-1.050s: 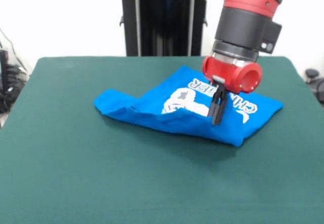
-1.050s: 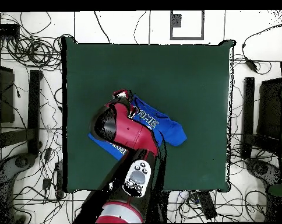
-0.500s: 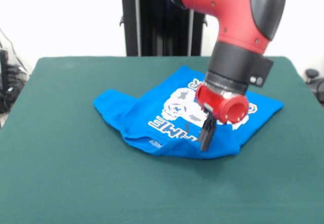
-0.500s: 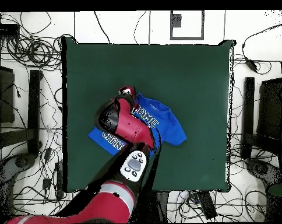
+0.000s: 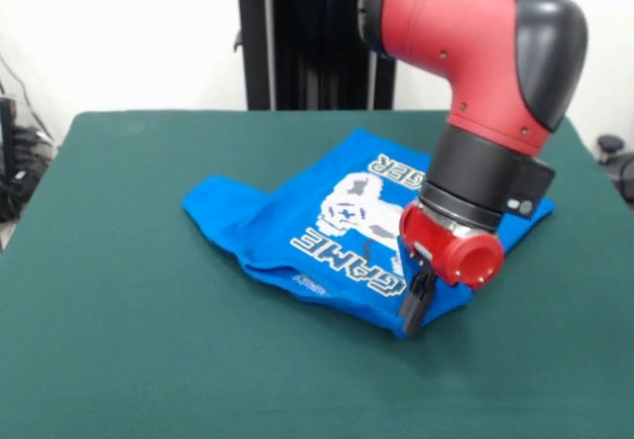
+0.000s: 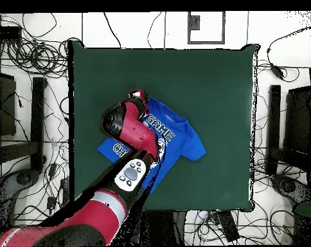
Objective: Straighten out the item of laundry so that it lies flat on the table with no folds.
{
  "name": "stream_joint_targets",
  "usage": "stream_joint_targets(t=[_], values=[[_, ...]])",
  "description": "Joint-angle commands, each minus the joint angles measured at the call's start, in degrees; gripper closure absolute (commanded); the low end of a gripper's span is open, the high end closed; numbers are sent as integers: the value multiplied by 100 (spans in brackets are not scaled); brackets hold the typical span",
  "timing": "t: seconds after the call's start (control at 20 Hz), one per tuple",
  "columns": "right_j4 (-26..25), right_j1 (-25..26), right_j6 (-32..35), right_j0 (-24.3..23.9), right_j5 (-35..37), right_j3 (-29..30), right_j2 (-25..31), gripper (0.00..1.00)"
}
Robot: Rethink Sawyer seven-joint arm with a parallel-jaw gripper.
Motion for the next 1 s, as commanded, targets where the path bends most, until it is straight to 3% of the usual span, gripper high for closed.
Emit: stream_joint_targets(t=[0.05, 0.3, 0.7, 1.0], values=[[576, 363, 1451, 329, 901, -543, -193, 100], [667, 558, 1652, 389, 1366, -834, -521, 100], [552, 517, 1412, 320, 1257, -813, -432, 100], [492, 640, 1418, 384, 1389, -908, -679, 100]])
